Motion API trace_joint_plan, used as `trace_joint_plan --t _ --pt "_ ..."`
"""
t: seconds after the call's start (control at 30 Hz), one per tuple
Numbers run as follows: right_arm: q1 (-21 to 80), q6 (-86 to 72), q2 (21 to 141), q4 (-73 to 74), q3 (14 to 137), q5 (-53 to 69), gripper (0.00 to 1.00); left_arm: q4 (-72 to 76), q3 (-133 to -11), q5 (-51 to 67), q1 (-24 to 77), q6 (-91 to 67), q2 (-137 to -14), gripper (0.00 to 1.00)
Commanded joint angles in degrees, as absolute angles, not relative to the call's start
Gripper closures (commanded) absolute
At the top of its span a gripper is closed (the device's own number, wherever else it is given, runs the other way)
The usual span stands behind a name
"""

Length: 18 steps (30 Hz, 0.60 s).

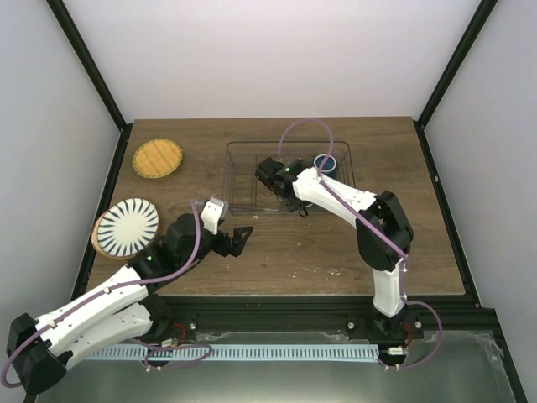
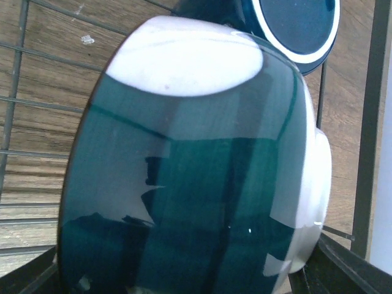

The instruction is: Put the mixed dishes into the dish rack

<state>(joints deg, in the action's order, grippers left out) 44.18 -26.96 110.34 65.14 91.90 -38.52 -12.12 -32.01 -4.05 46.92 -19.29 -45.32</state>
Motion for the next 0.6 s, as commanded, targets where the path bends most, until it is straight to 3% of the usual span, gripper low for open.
trace_joint_plan --t 0.0,0.57 --pt "44.6 -28.3 111.2 67.0 94.2 -42.3 0.65 -10.7 -31.0 -3.2 47.0 -19.1 -44.5 0.00" --pt "42.4 -28.0 114.9 70.9 92.4 -44.2 0.64 -10.5 -30.8 -2.6 46.9 -19.6 -45.0 0.00"
